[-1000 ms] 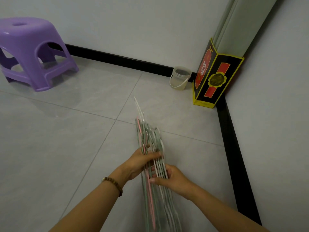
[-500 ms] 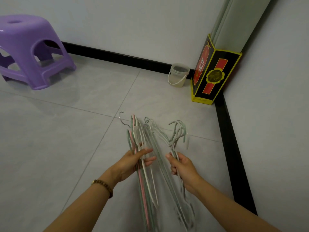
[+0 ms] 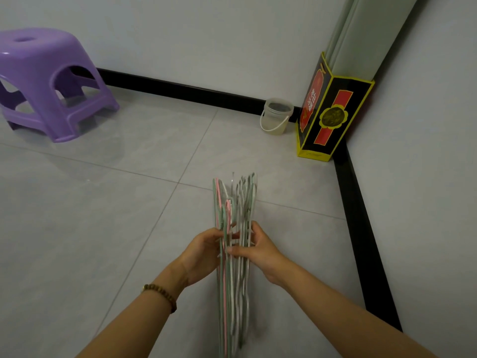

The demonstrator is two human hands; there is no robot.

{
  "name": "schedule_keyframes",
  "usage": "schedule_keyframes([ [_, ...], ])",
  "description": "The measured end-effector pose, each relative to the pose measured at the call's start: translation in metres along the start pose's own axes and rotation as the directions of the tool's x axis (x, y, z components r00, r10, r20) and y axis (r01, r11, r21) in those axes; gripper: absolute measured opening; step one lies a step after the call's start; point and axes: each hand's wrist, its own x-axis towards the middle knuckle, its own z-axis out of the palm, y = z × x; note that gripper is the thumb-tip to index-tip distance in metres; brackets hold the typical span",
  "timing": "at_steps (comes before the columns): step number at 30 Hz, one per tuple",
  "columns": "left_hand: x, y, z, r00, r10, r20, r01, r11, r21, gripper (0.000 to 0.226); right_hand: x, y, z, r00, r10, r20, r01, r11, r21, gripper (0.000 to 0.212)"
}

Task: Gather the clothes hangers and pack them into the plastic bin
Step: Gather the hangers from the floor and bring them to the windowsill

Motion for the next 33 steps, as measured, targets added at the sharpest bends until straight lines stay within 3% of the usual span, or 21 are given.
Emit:
schedule_keyframes([
  [4,-0.001,-0.005,-0.001,1.0,0.009,0.019,-0.01,0.997,0.071,0.043,-0.005,0.008,0.005,0.998,0.051,0.047,-0.053,0.997,0.056,0.046],
  [9,0.002,-0.007,-0.007,0.994,0.031,-0.107,-0.046,0.989,-0.139,0.044,-0.007,0.008,-0.008,1.0,0.006,-0.003,-0.006,1.0,0.027,0.043],
  [12,0.002,-0.008,-0.011,0.994,0.02,-0.11,-0.042,0.979,-0.201,0.048,-0.009,0.01,-0.019,0.999,0.029,0.032,-0.027,0.998,-0.052,0.042],
  [18,0.006,-0.006,-0.002,0.999,-0.033,0.038,0.037,0.995,-0.088,0.054,-0.008,0.027,-0.006,0.994,0.091,0.068,-0.082,0.989,-0.126,0.051],
  [21,0.006,-0.002,0.005,0.997,-0.034,0.064,0.037,0.998,-0.047,0.037,-0.001,0.023,0.002,0.994,0.099,0.035,-0.096,0.992,-0.086,0.058],
  [23,0.007,-0.002,0.007,0.998,-0.05,0.039,0.05,0.999,-0.02,0.025,0.004,0.019,0.004,0.995,0.102,0.014,-0.101,0.993,-0.067,0.064],
  [30,0.009,0.008,0.013,0.994,-0.078,-0.07,0.088,0.984,0.154,0.03,-0.002,0.008,0.007,0.999,0.047,-0.015,-0.049,0.993,-0.107,0.063],
  [33,0.007,0.031,0.025,0.99,-0.057,-0.128,0.072,0.99,0.119,0.032,-0.003,-0.02,0.015,0.999,-0.037,0.001,0.037,0.986,-0.162,0.061],
])
